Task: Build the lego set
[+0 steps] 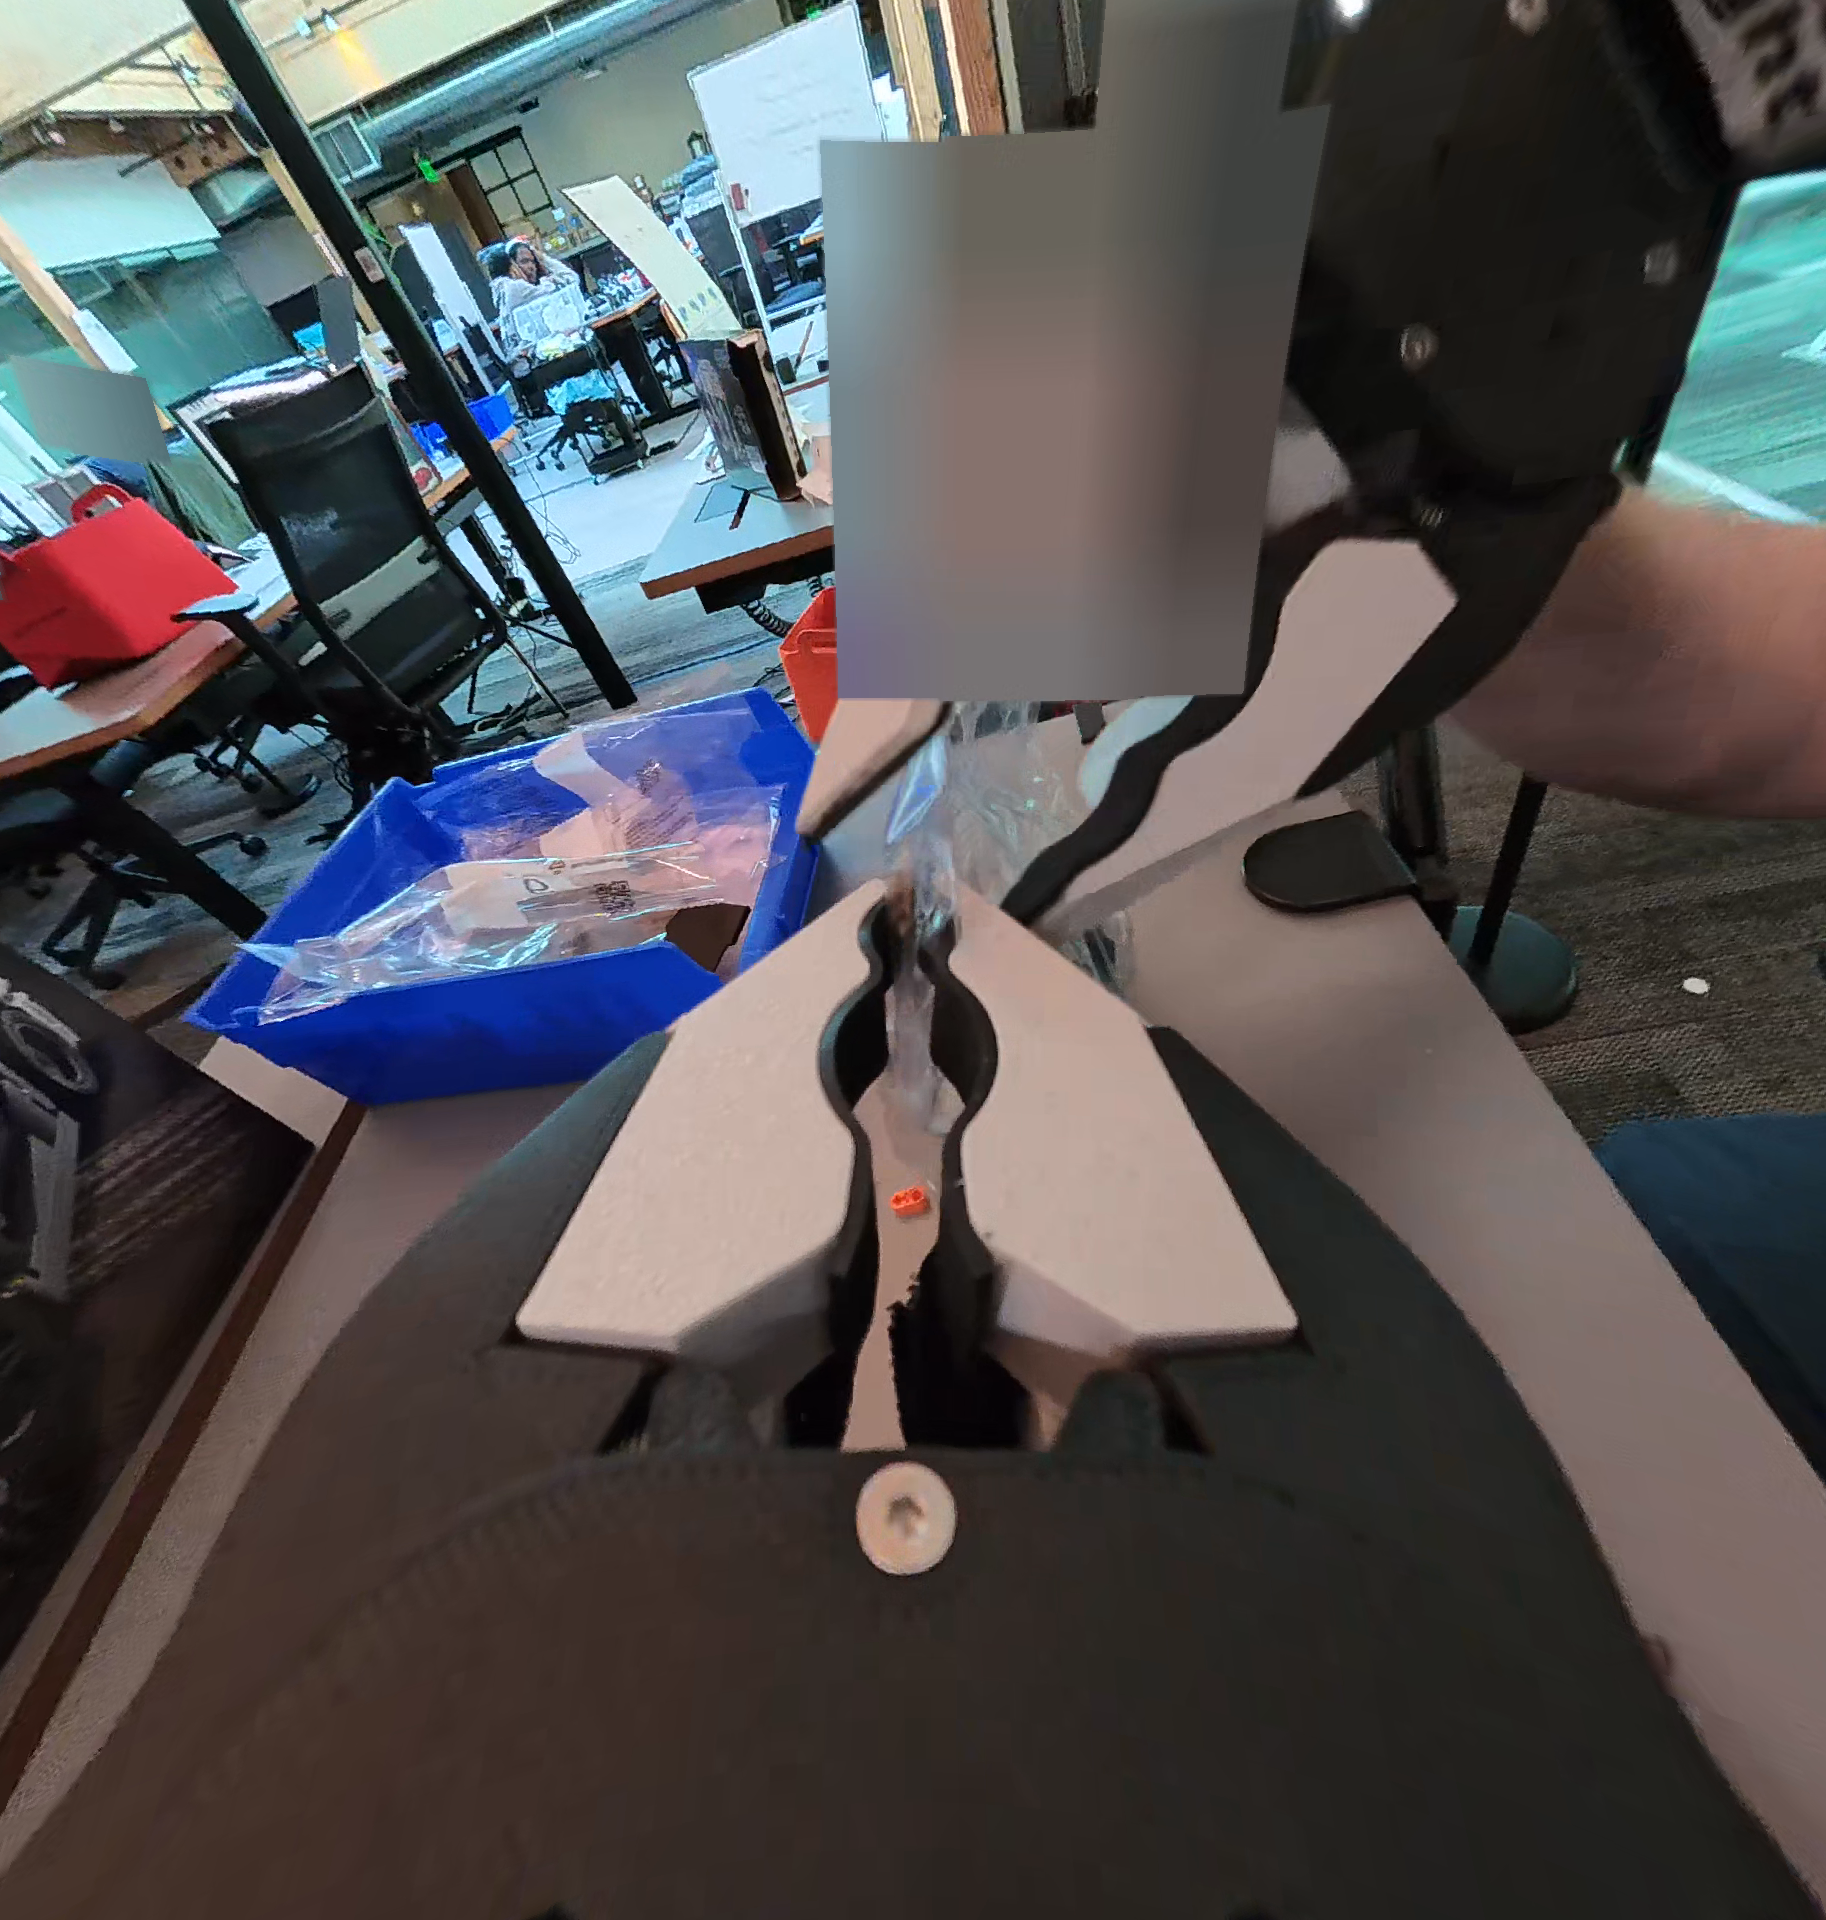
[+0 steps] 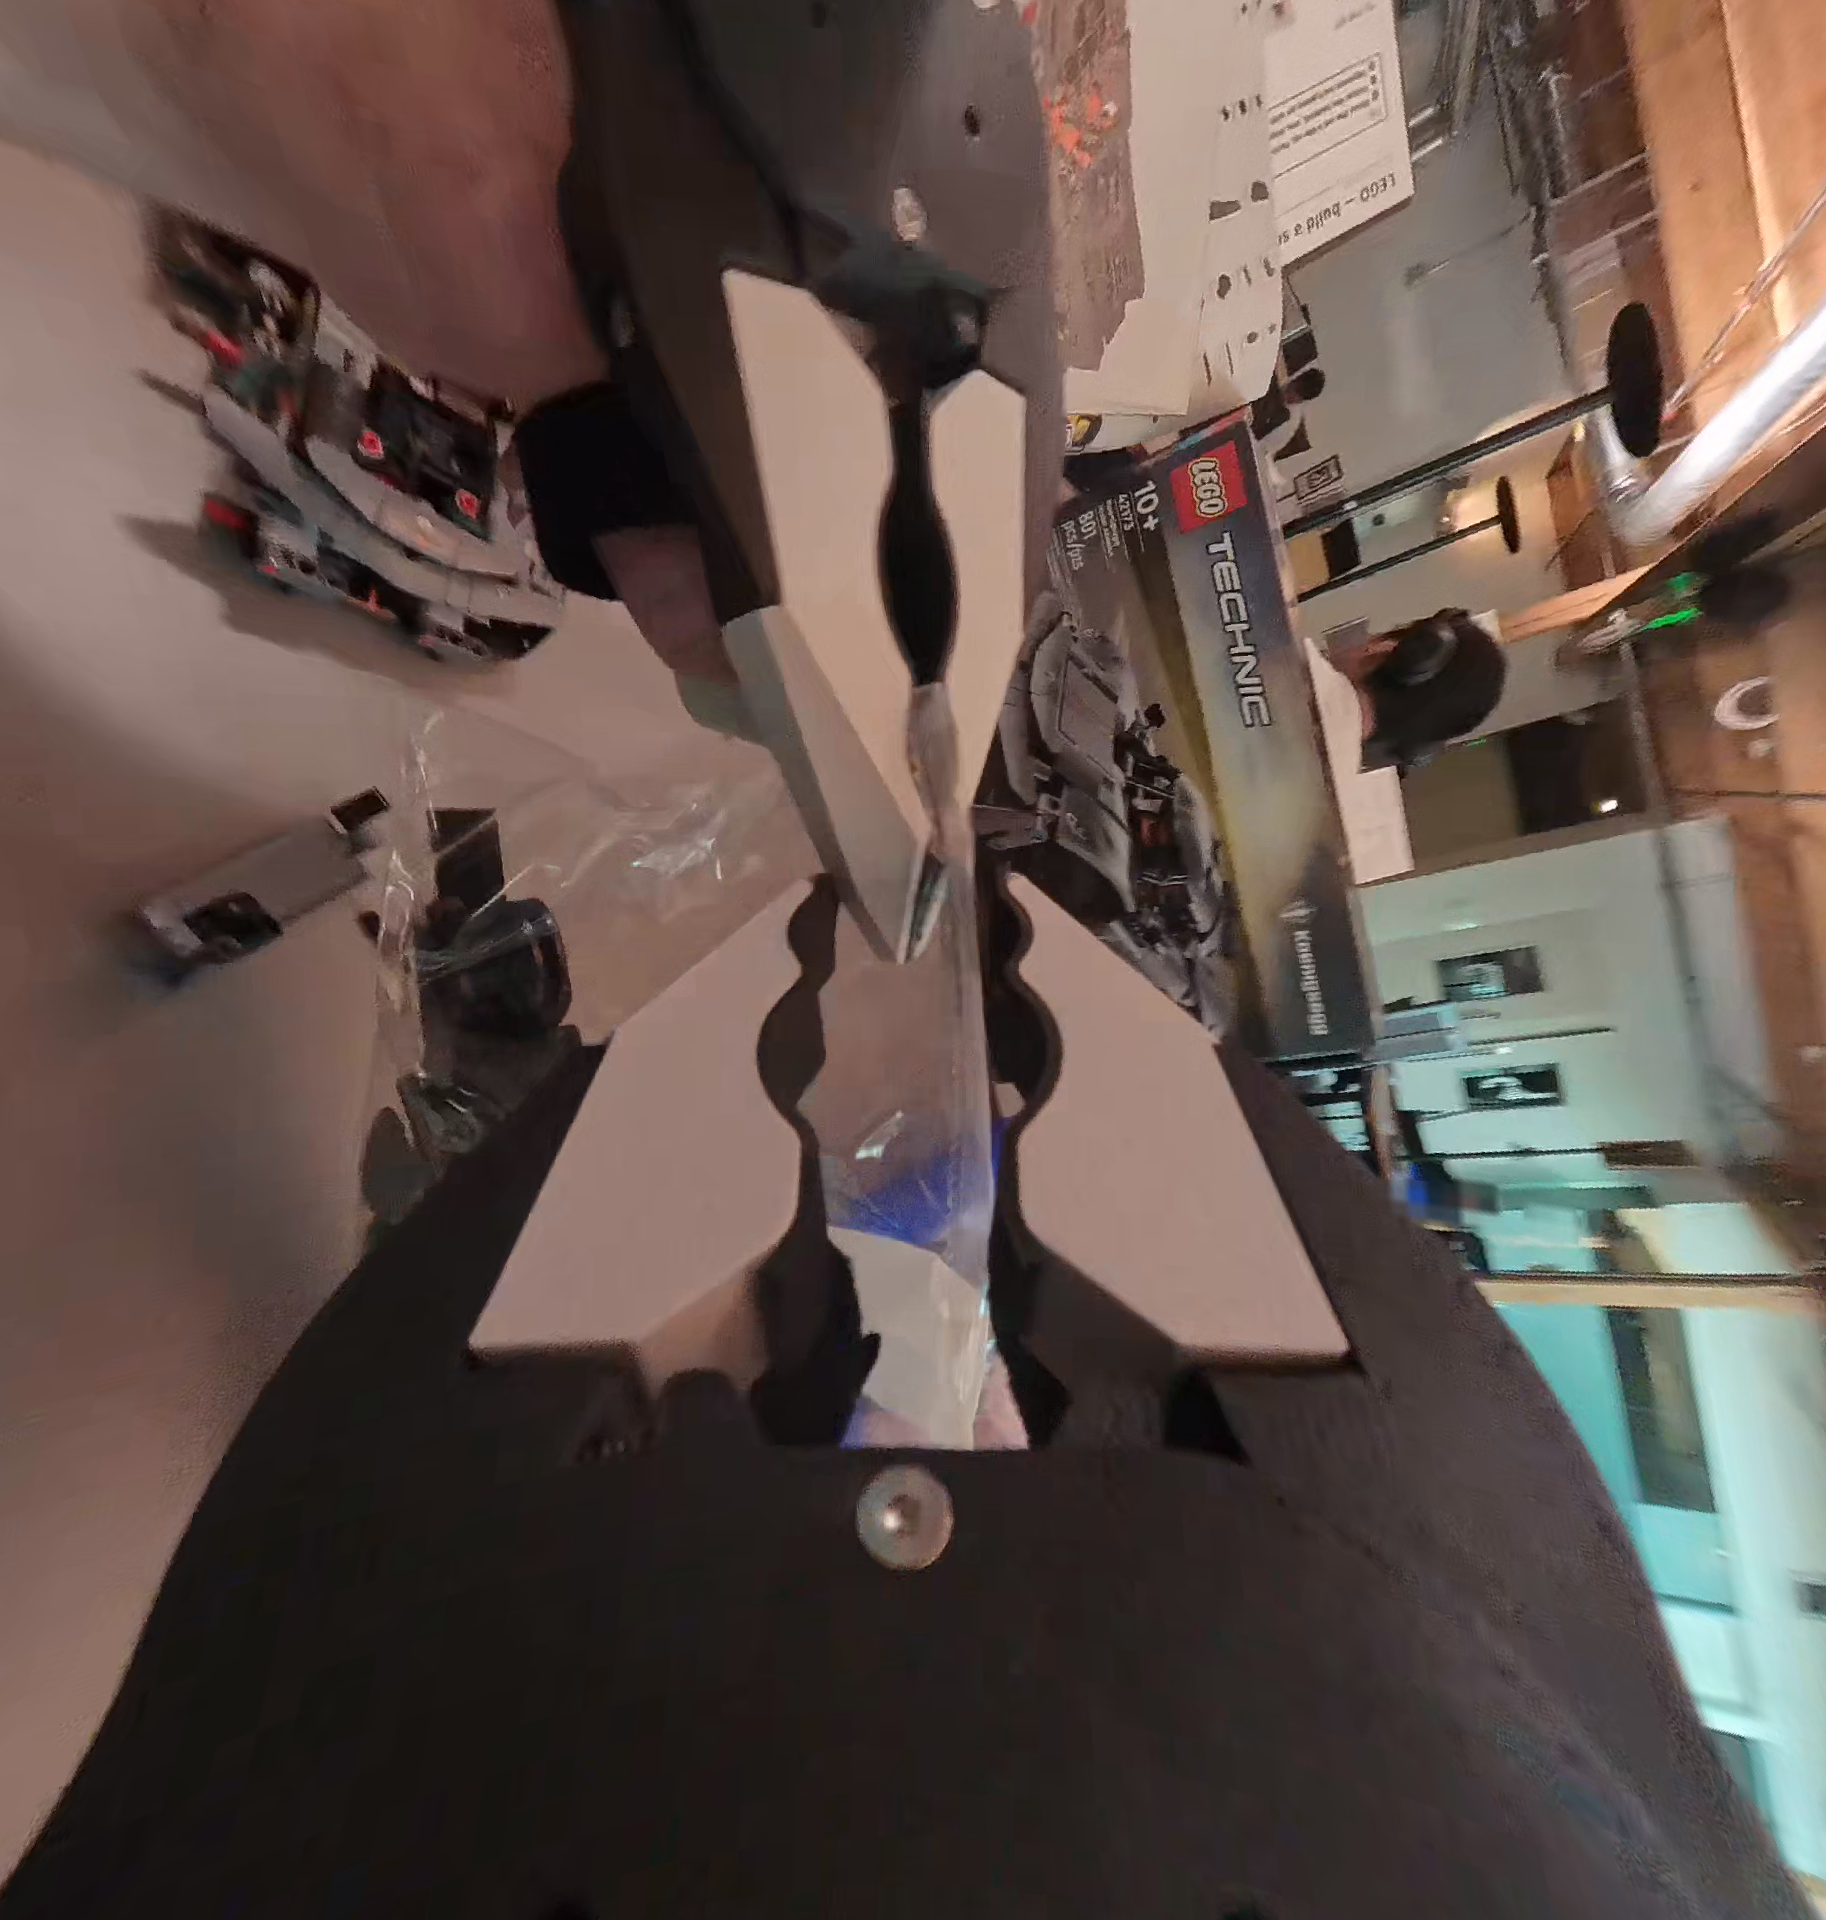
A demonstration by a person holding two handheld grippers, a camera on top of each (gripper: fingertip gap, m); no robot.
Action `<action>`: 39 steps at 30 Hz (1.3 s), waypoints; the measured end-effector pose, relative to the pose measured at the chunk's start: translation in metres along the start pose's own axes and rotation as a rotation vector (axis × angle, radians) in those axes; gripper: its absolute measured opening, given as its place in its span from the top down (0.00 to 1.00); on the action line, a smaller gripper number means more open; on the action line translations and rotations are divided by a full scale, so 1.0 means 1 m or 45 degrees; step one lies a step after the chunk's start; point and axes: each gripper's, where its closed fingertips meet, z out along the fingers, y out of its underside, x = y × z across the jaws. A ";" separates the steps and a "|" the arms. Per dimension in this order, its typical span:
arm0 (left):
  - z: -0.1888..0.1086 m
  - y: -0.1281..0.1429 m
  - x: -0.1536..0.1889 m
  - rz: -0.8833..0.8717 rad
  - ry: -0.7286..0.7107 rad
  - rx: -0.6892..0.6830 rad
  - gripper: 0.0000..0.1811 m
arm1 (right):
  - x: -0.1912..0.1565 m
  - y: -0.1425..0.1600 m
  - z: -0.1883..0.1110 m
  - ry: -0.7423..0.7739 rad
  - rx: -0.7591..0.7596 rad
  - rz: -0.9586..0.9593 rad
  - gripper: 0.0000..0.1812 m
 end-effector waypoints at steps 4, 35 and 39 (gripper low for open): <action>-0.002 0.001 -0.005 -0.037 -0.008 0.009 1.00 | -0.001 0.000 0.006 0.034 -0.017 -0.072 0.90; -0.003 0.004 0.001 0.126 -0.015 -0.051 1.00 | -0.002 0.007 -0.008 -0.323 0.061 0.277 1.00; -0.004 0.002 0.001 0.257 -0.086 -0.091 0.99 | -0.003 0.005 -0.010 -0.485 0.090 0.447 1.00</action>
